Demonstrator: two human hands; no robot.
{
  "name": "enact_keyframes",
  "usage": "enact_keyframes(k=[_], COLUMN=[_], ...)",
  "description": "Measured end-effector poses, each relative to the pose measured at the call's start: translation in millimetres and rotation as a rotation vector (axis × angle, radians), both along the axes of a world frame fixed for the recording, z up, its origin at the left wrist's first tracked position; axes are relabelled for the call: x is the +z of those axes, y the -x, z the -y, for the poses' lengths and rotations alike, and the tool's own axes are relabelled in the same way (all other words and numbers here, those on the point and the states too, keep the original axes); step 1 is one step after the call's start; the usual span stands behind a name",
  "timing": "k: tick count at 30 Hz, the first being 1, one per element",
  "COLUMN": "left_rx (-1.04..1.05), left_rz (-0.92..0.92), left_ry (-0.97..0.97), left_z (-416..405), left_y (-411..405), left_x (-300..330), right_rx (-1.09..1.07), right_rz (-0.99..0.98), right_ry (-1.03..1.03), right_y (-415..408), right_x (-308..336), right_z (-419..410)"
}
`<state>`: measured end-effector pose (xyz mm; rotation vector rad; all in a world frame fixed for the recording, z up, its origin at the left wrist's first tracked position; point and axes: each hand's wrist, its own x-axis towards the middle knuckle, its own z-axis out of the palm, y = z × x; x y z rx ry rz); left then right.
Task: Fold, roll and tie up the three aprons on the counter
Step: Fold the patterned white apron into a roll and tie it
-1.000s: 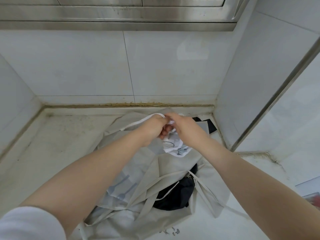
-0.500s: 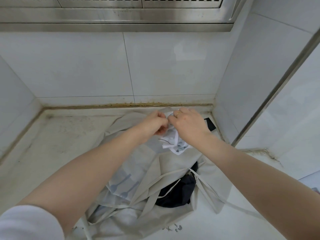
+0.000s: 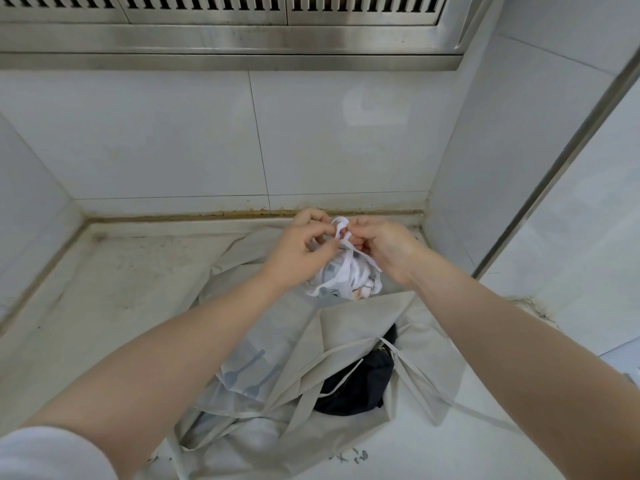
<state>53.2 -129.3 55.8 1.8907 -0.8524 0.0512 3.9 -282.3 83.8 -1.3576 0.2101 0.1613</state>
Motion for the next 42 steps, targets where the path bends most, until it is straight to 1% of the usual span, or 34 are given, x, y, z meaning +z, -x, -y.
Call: enact_keyframes(k=[1, 3, 5, 6, 7, 8, 9, 10, 12, 15, 18, 20, 22, 24, 25, 26, 27, 28, 29, 30, 32, 33, 34, 35, 36, 37, 38, 39, 41, 42], left_rx=[-0.005, 0.016, 0.097, 0.131, 0.143, 0.145, 0.128, 0.095, 0.086, 0.150, 0.137, 0.158, 0.177, 0.157, 0.149, 0.160, 0.184, 0.216, 0.240, 0.256, 0.269, 0.267, 0.268, 0.271, 0.273, 0.271, 0.261, 0.238, 0.187, 0.167], left_rz=[0.006, 0.005, -0.061, -0.165, -0.313, -0.492, -0.633, -0.718, -0.680, -0.590, -0.446, -0.314, -0.201, -0.151, -0.131, -0.142, -0.193, -0.266, -0.342, -0.385, -0.368, -0.342, -0.327, -0.328, -0.348, -0.385, -0.442, -0.512, -0.619, -0.635], left_ry=[-0.010, 0.008, 0.021, 0.063, 0.144, 0.242, 0.321, 0.338, 0.190, -0.003, -0.188, -0.289, -0.380, -0.432, -0.434, -0.416, -0.360, -0.288, -0.220, -0.164, -0.142, -0.152, -0.160, -0.168, -0.168, -0.157, -0.123, -0.075, 0.000, 0.011], left_z=[-0.1, -0.5, 2.1, 3.8, 3.9, 2.6, -0.5, -5.2, -12.3, -13.4, -11.9, -13.1, -14.2, -14.6, -14.2, -13.0, -11.4, -9.5, -7.4, -5.7, -4.7, -4.4, -4.1, -3.4, -2.8, -2.1, -1.5, -0.9, -1.3, -1.4], left_y=[0.3, -1.1, -1.5, -0.8, -0.7, 1.2, 1.2, 0.7, -0.4, -6.4, -14.1, -15.3, -16.3, -16.1, -14.7, -14.5, -13.9, -13.4, -13.2, -14.0, -15.0, -13.9, -13.5, -12.3, -12.4, -11.4, -10.5, -9.1, -6.4, -5.5], left_x=[0.5, 3.3, 6.1, 6.5, 6.2, 8.7, 8.1, 9.4, 9.1, 7.3, 6.7, 3.8, -1.9, -6.5, -6.3, -6.3, -5.3, -4.7, -4.2, -4.4, -5.2, -3.9, -3.2, -2.4, -3.5, -4.5, -5.7, -6.6, -5.7, -5.6], right_rx=[0.014, 0.060, 0.058, 0.005, -0.086, -0.204, -0.320, -0.416, -0.504, -0.466, -0.411, -0.395, -0.345, -0.224, -0.174, -0.142, -0.119, -0.117, -0.132, -0.157, -0.205, -0.223, -0.232, -0.236, -0.239, -0.229, -0.216, -0.205, -0.186, -0.175], right_rz=[0.006, 0.033, 0.057, 0.065, 0.070, 0.074, 0.076, 0.073, 0.053, 0.043, 0.070, 0.098, 0.144, 0.137, 0.107, 0.082, 0.068, 0.066, 0.057, 0.041, -0.013, -0.037, -0.056, -0.072, -0.075, -0.061, -0.038, -0.015, 0.053, 0.091], right_ry=[0.006, 0.092, 0.175, 0.173, 0.152, 0.153, 0.174, 0.218, 0.315, 0.402, 0.539, 0.722, 1.012, 1.256, 1.300, 1.296, 1.249, 1.141, 0.973, 0.738, 0.086, -0.203, -0.346, -0.354, -0.227, -0.032, 0.162, 0.301, 0.512, 0.612], right_y=[0.6, 2.4, 4.0, 3.1, 2.0, 0.0, -0.9, -1.5, 2.4, 4.9, 3.5, 5.7, 9.2, 9.3, 7.5, 5.9, 4.2, 2.5, 1.6, 0.4, -0.6, -0.8, -1.3, -1.7, -2.0, -1.9, -2.9, -3.0, -2.3, -1.8], right_x=[2.3, 5.2, 8.6, 9.3, 9.9, 8.8, 7.3, 4.7, -4.0, -13.8, -18.1, -24.3, -31.6, -32.8, -30.0, -26.3, -21.7, -17.7, -14.0, -11.5, -6.8, -5.7, -6.6, -8.4, -11.5, -14.5, -18.6, -21.6, -27.0, -30.2], right_z=[1.0, 2.1, -0.5, -2.4, -3.1, -1.0, 3.0, 8.7, 17.5, 21.2, 22.0, 23.1, 23.0, 20.9, 19.3, 17.3, 14.9, 10.2, 3.9, -1.8, -11.3, -14.8, -16.4, -16.3, -16.0, -15.8, -14.8, -12.2, -6.6, -3.9])
